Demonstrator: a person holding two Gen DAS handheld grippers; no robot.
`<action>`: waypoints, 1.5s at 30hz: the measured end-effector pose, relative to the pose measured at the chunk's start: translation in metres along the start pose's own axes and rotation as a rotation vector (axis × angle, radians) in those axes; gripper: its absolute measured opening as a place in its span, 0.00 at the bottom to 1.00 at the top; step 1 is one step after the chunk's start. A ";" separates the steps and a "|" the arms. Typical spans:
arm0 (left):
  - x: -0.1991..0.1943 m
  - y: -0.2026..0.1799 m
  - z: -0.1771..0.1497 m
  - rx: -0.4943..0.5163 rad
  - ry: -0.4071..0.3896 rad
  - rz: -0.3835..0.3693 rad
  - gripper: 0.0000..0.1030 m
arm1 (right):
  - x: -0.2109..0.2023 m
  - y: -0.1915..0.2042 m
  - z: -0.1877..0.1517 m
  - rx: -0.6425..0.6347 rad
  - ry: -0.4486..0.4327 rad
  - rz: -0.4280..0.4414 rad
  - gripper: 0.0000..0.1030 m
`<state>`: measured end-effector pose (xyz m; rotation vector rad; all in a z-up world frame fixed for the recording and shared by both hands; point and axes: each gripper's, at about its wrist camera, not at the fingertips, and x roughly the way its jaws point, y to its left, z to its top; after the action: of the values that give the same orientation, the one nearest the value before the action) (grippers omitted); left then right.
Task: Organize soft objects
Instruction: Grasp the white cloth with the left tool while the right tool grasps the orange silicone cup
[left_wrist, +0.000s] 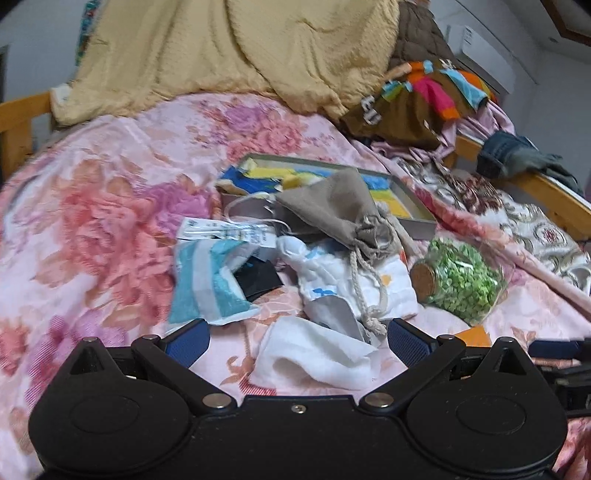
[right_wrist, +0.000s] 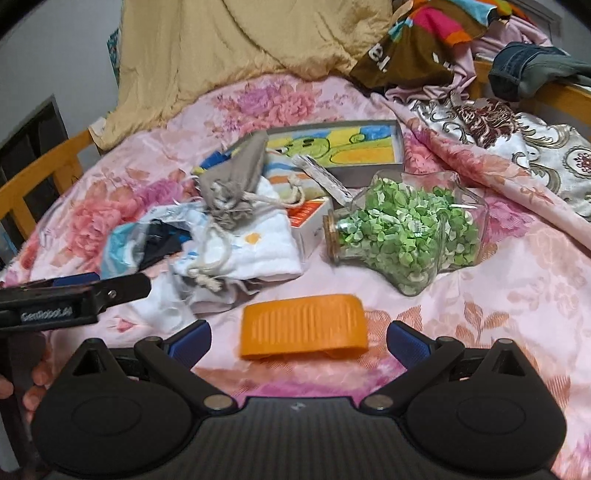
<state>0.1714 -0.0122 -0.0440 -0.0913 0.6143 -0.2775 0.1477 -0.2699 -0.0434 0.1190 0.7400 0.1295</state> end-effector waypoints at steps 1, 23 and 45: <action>0.005 0.000 0.000 0.012 0.009 -0.013 0.99 | 0.005 -0.002 0.001 0.000 0.011 -0.002 1.00; 0.054 0.013 -0.009 0.121 0.178 -0.249 0.85 | 0.047 0.008 0.001 -0.067 0.075 0.011 0.94; 0.050 0.018 -0.013 -0.012 0.150 -0.254 0.32 | 0.038 0.009 0.002 -0.060 0.021 -0.001 0.62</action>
<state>0.2070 -0.0088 -0.0857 -0.1614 0.7546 -0.5297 0.1763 -0.2545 -0.0661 0.0598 0.7559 0.1525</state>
